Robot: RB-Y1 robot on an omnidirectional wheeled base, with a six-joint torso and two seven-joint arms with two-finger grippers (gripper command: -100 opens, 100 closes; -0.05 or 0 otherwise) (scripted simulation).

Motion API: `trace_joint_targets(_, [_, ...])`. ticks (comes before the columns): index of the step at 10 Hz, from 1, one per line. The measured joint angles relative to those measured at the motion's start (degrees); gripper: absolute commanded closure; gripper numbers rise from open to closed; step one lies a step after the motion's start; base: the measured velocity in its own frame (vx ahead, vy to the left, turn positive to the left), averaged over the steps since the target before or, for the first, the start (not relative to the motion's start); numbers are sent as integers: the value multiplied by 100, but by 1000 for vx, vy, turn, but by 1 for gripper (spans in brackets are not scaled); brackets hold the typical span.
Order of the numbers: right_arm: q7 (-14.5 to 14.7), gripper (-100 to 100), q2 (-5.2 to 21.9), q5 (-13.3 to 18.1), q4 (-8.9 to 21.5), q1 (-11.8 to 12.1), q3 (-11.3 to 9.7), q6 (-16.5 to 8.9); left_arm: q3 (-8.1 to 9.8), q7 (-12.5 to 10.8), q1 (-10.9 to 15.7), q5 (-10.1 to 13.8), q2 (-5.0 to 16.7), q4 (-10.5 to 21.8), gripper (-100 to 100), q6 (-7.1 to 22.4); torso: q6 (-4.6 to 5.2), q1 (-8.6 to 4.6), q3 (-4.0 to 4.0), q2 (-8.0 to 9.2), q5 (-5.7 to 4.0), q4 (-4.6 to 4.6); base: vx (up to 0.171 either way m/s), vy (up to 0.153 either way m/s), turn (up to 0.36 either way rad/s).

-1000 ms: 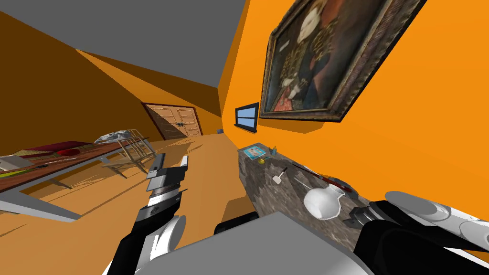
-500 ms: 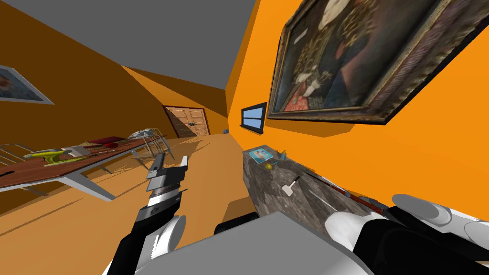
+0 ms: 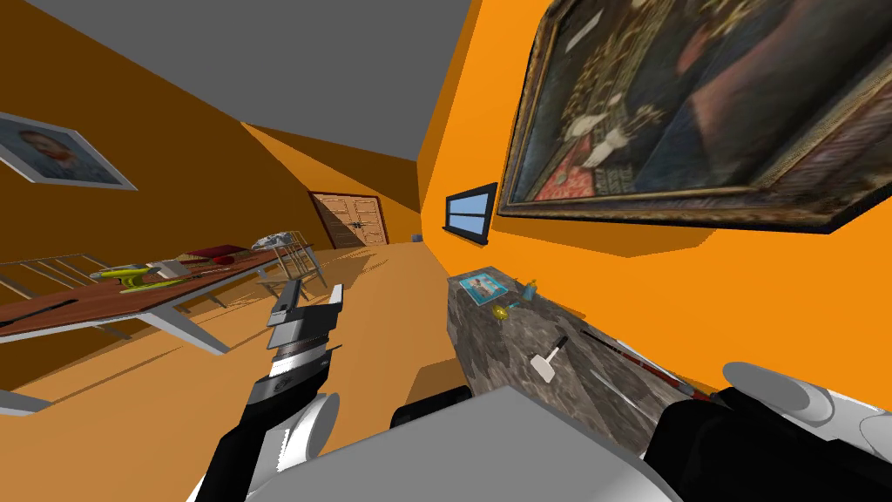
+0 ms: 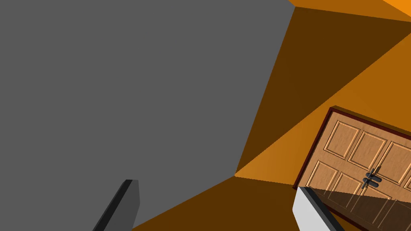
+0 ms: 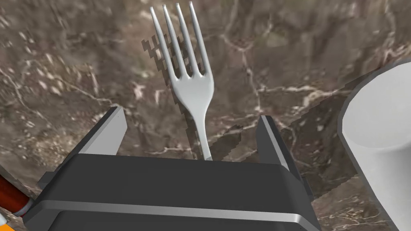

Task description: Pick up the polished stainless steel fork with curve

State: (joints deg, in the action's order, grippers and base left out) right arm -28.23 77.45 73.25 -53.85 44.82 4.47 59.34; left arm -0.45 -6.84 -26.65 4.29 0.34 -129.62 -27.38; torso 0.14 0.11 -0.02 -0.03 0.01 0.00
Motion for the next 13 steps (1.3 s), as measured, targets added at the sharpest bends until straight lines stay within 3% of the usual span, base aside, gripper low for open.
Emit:
trace_joint_targets(1, [62,-100,-104,5,63,-45,-82,-80,0,0,0,0,0,0,0,0,0,-7,1,2,-2,1,21,-39,58])
trace_joint_targets(2, [58,-100,-185,-18,-57,97,-90,-214,0,0,0,0,0,0,0,0,2,-9,3,4,-2,1,8,-19,9])
trace_joint_targets(3, [51,100,-193,-22,-77,115,-90,-250,0,0,0,0,0,0,0,0,1,-3,4,7,0,2,0,0,0])
trace_joint_targets(7, [61,100,-179,-15,-74,113,-86,-256,0,0,0,0,0,0,0,0,6,-19,7,11,-18,4,0,0,0])
trace_joint_targets(8, [61,0,-179,-15,-75,112,-86,-256,0,0,0,0,0,0,0,0,6,-21,7,11,-18,4,0,0,0])
trace_joint_targets(9, [62,100,-179,-15,-75,112,-85,-256,0,0,0,0,0,0,0,0,6,-22,7,11,-19,4,0,0,0])
trace_joint_targets(10, [79,100,-214,-10,-19,55,-125,-262,0,0,0,0,0,0,0,0,9,-26,8,14,-26,4,-21,19,-69])
trace_joint_targets(12, [11,100,-38,8,-30,11,-34,-88,0,0,0,0,0,0,0,0,12,-13,13,22,-22,5,-15,29,-51])
trace_joint_targets(13, [-8,0,-26,9,-40,14,-25,-70,0,0,0,0,0,0,0,0,11,-19,11,19,-26,4,0,0,0])
